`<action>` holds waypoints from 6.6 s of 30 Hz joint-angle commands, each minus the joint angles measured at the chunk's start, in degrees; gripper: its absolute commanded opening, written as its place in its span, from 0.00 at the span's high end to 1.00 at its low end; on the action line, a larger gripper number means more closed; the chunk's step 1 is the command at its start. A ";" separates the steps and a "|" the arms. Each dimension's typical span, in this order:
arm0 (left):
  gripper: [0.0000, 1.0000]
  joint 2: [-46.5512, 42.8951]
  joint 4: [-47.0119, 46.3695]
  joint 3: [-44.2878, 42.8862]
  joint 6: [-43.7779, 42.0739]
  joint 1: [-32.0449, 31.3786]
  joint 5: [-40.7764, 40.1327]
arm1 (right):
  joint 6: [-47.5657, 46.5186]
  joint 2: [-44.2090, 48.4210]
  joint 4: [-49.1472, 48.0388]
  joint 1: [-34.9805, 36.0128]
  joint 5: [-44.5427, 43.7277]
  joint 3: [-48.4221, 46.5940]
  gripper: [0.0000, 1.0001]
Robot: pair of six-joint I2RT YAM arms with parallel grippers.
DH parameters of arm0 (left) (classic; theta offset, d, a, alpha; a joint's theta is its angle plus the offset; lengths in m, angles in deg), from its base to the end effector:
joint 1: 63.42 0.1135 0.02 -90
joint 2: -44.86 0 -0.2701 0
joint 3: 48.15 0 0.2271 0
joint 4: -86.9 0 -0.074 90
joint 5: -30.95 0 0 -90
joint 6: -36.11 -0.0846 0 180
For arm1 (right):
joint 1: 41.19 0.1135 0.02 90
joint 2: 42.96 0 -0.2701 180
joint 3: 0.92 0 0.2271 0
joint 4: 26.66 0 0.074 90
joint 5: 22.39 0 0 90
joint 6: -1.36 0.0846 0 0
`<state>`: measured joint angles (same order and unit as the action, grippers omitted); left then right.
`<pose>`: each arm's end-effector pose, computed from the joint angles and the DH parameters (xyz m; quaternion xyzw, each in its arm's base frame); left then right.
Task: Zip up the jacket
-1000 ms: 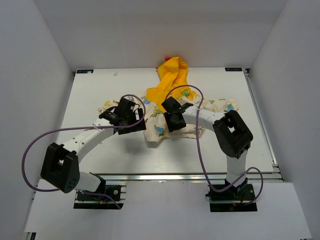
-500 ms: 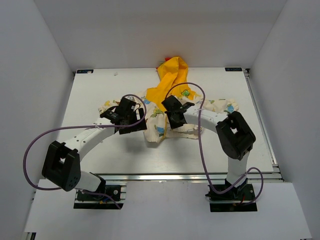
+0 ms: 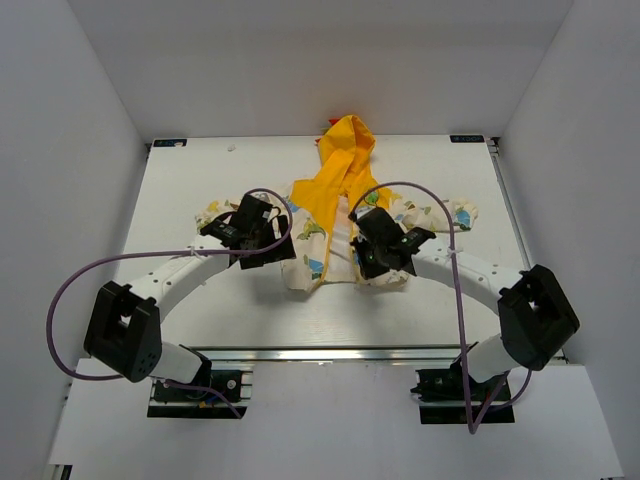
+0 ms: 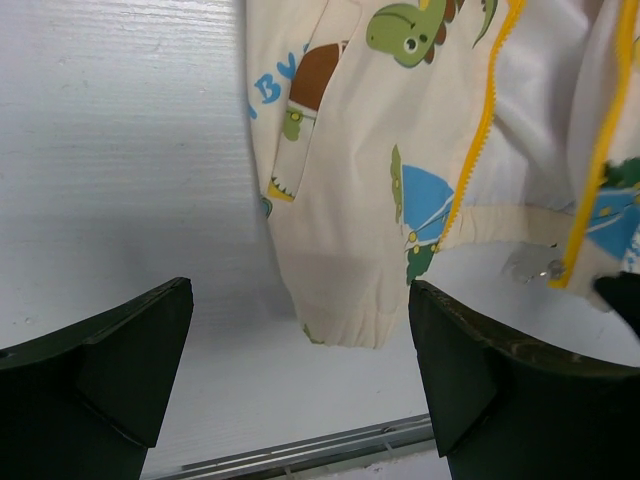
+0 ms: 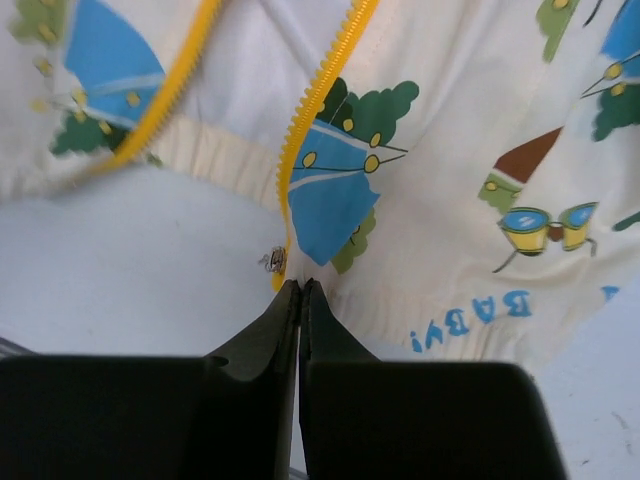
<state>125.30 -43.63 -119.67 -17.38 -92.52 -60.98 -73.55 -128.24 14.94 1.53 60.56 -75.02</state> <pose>0.2483 -0.1349 0.2096 -0.0667 0.9598 -0.1339 0.2377 0.2393 0.2068 0.2129 -0.2068 0.9232 0.1029 0.3070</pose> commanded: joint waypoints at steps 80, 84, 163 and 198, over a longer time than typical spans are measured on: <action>0.02 4.63 -0.93 -2.42 1.54 -4.56 -3.43 | 29.91 -7.19 1.93 7.03 -16.77 14.92 0.83; 0.02 5.16 -0.23 -3.12 1.46 -4.56 -4.04 | 28.24 -3.33 2.10 6.94 -17.91 14.84 0.93; 0.34 26.16 8.21 -15.25 -9.00 -26.44 -6.60 | 11.19 23.75 -14.95 -11.52 5.29 27.93 1.00; 0.41 31.53 10.67 -9.71 9.54 -27.59 -10.72 | 12.24 23.75 -13.28 -11.69 1.60 28.37 1.00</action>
<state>151.77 -34.58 -133.31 -10.97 -119.32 -71.17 -61.90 -105.13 1.41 -9.73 64.25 -47.18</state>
